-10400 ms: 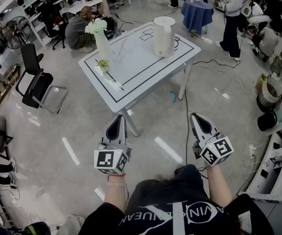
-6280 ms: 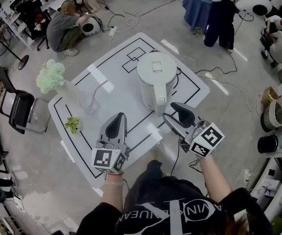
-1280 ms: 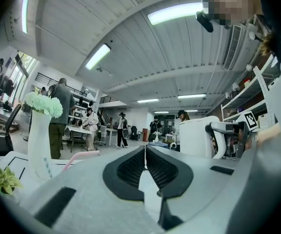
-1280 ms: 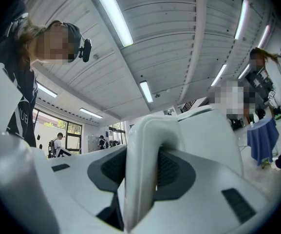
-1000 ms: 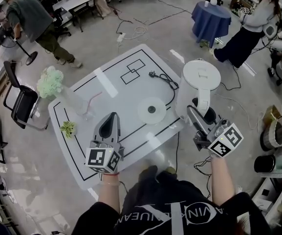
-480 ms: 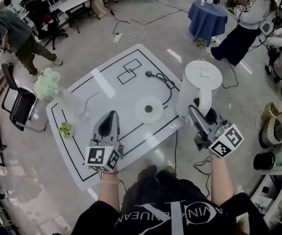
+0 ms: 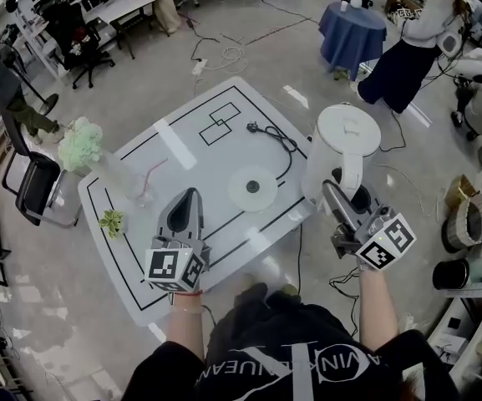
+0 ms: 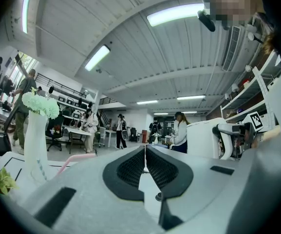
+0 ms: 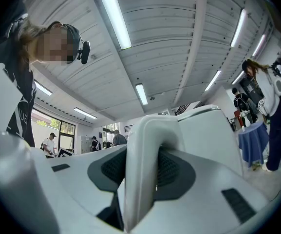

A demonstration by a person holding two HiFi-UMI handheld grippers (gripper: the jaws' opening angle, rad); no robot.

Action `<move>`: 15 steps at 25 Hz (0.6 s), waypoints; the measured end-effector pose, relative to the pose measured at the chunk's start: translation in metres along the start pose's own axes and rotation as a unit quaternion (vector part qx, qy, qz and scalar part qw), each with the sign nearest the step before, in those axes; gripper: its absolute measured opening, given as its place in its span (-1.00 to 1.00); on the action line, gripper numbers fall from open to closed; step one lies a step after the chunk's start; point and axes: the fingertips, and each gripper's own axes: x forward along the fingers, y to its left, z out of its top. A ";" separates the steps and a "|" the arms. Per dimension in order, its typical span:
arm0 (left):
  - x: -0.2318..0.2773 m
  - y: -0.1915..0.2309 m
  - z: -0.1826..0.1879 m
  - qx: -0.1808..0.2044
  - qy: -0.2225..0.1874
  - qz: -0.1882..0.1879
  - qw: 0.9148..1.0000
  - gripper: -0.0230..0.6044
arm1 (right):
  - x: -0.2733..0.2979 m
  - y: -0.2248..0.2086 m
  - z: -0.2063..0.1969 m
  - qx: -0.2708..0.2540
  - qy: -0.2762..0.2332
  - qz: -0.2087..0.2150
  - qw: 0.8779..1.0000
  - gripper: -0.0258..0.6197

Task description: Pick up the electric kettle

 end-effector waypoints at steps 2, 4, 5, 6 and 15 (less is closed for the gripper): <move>0.000 0.001 0.000 -0.002 -0.001 0.000 1.000 -0.88 | 0.000 0.001 0.000 0.000 -0.001 0.000 1.000 -0.51; 0.001 0.000 0.001 -0.002 -0.002 0.000 1.000 -0.88 | 0.000 0.001 0.000 -0.001 -0.002 -0.001 1.000 -0.51; 0.001 0.000 0.001 -0.002 -0.003 -0.001 1.000 -0.88 | 0.000 0.001 0.000 -0.001 -0.002 -0.001 1.000 -0.51; 0.001 0.000 0.001 -0.001 -0.003 -0.001 1.000 -0.88 | 0.000 0.001 0.000 -0.001 -0.002 -0.001 1.000 -0.51; -0.002 0.004 0.003 -0.001 -0.002 0.002 1.000 -0.88 | 0.002 0.002 0.000 0.003 -0.002 -0.002 1.000 -0.51</move>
